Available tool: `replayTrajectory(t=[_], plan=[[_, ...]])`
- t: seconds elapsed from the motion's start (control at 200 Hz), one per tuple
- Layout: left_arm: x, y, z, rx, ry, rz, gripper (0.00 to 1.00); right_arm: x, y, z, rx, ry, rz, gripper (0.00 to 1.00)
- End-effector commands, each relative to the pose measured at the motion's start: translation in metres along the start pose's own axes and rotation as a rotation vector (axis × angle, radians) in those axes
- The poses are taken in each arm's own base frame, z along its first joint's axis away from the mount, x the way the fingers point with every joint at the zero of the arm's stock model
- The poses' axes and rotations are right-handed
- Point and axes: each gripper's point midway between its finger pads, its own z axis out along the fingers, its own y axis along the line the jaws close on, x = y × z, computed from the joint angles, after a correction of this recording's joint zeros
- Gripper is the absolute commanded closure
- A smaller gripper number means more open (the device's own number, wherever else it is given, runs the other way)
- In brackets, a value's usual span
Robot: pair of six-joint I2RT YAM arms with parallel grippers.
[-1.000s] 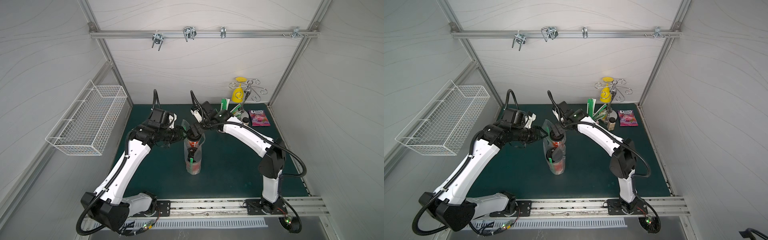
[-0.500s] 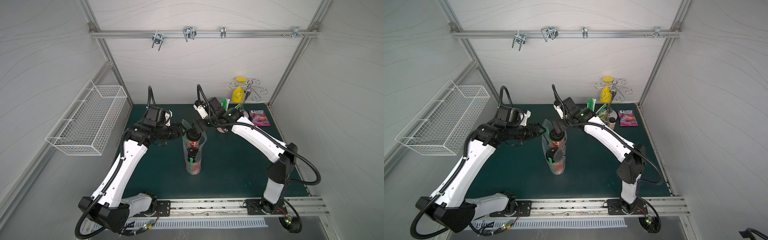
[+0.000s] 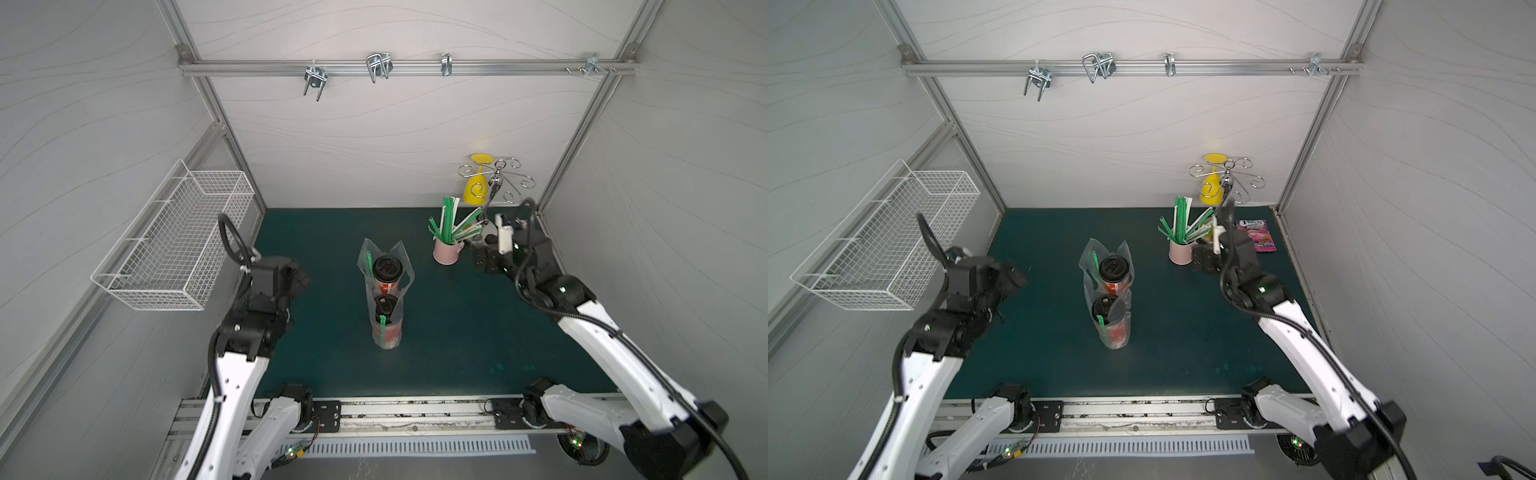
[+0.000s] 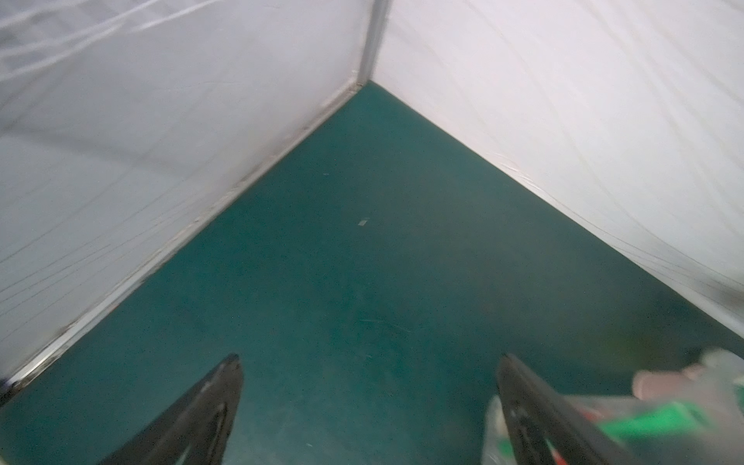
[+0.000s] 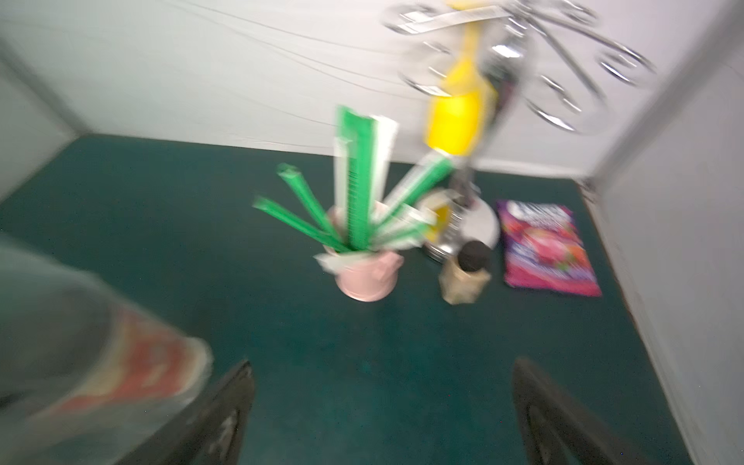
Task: Pack milk tea into plastic carrier bags
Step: Reset both arms
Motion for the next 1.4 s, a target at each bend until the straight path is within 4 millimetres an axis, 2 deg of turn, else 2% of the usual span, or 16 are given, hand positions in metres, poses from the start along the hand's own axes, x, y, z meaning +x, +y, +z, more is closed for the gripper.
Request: replayTrajectory(t=[0.0, 0.08, 0.2, 0.25, 0.325, 0.34, 0.395, 0.45, 0.505, 0.66, 0.73, 0.78, 0.815, 0.91, 0.965, 1.396], plan=[[-0.009, 0.014, 0.025, -0.036, -0.291, -0.031, 0.01, 0.027, -0.050, 0.019, 0.112, -0.182, 0.107, 0.01], [0.013, -0.007, 0.045, 0.112, -0.353, 0.039, 0.01, 0.061, -0.063, 0.040, 0.125, -0.215, 0.047, 0.01], [0.052, -0.006, 0.091, 0.061, -0.320, 0.147, 0.01, 0.104, -0.064, 0.091, 0.142, -0.064, -0.027, 0.01], [0.071, -0.009, 0.117, 0.044, -0.230, 0.226, 0.01, 0.116, -0.063, 0.110, 0.134, -0.065, -0.021, 0.01], [0.081, -0.023, 0.157, 0.116, -0.089, 0.233, 0.01, 0.121, -0.053, 0.123, 0.053, -0.064, -0.051, 0.01], [0.093, -0.024, 0.163, 0.130, -0.004, 0.253, 0.01, 0.122, -0.053, 0.126, 0.038, -0.067, -0.038, 0.01], [0.091, -0.039, 0.177, 0.184, 0.027, 0.294, 0.01, 0.132, -0.056, 0.139, 0.002, -0.074, -0.008, 0.01], [0.081, -0.056, 0.180, 0.259, -0.033, 0.333, 0.01, 0.142, -0.058, 0.140, -0.003, -0.020, 0.004, 0.01], [0.077, -0.065, 0.182, 0.317, -0.076, 0.340, 0.01, 0.134, -0.051, 0.139, -0.062, -0.075, -0.006, 0.01], [0.085, -0.081, 0.177, 0.418, -0.039, 0.371, 0.01, 0.140, -0.058, 0.145, -0.016, -0.017, 0.008, 0.01], [0.080, -0.080, 0.173, 0.431, -0.086, 0.311, 0.01, 0.137, -0.057, 0.146, -0.002, -0.029, -0.005, 0.01], [0.096, -0.080, 0.173, 0.496, -0.136, 0.296, 0.01, 0.140, -0.058, 0.145, 0.001, -0.009, -0.002, 0.01], [0.089, -0.080, 0.174, 0.509, -0.213, 0.271, 0.01, 0.138, -0.058, 0.144, 0.001, -0.014, 0.000, 0.01], [0.101, -0.089, 0.187, 0.513, -0.073, 0.326, 0.01, 0.138, -0.057, 0.144, 0.001, -0.013, -0.002, 0.01], [0.100, -0.092, 0.196, 0.439, -0.089, 0.358, 0.01, 0.138, -0.057, 0.145, 0.001, -0.014, -0.002, 0.01], [0.101, -0.093, 0.194, 0.435, -0.089, 0.364, 0.01, 0.139, -0.052, 0.145, -0.048, -0.005, -0.006, 0.01]])
